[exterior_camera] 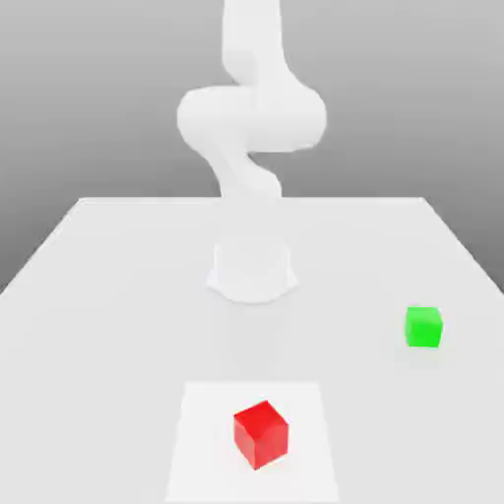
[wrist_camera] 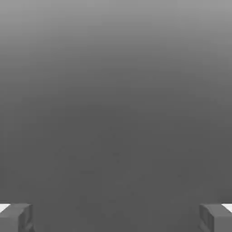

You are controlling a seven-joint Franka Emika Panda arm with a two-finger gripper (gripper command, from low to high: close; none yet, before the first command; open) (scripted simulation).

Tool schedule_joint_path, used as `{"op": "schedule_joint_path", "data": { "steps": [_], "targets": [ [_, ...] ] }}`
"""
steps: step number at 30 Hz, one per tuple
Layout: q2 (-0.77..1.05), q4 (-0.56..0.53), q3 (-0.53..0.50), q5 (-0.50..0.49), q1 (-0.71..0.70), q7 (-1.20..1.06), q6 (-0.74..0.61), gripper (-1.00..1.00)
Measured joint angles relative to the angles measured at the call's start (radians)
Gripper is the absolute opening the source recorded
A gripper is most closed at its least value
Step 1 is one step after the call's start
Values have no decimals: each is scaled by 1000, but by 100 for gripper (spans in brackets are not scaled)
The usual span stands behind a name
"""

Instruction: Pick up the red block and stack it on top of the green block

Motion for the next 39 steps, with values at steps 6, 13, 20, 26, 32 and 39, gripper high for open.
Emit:
{"op": "schedule_joint_path", "data": {
  "steps": [6, 13, 20, 26, 32, 39],
  "targets": [
    [225, -87, -60, 34, 69, -160, 110, 0],
    [480, -187, -103, 67, 126, -337, 236, 0],
    [730, -286, -104, 51, 139, -480, 363, 0],
    [943, -294, -74, 73, 115, -543, 520, 0],
    [1005, -286, -55, 95, 100, -560, 570, -100],
    [884, -304, -81, 45, 115, -523, 469, -100]
  ]
}}
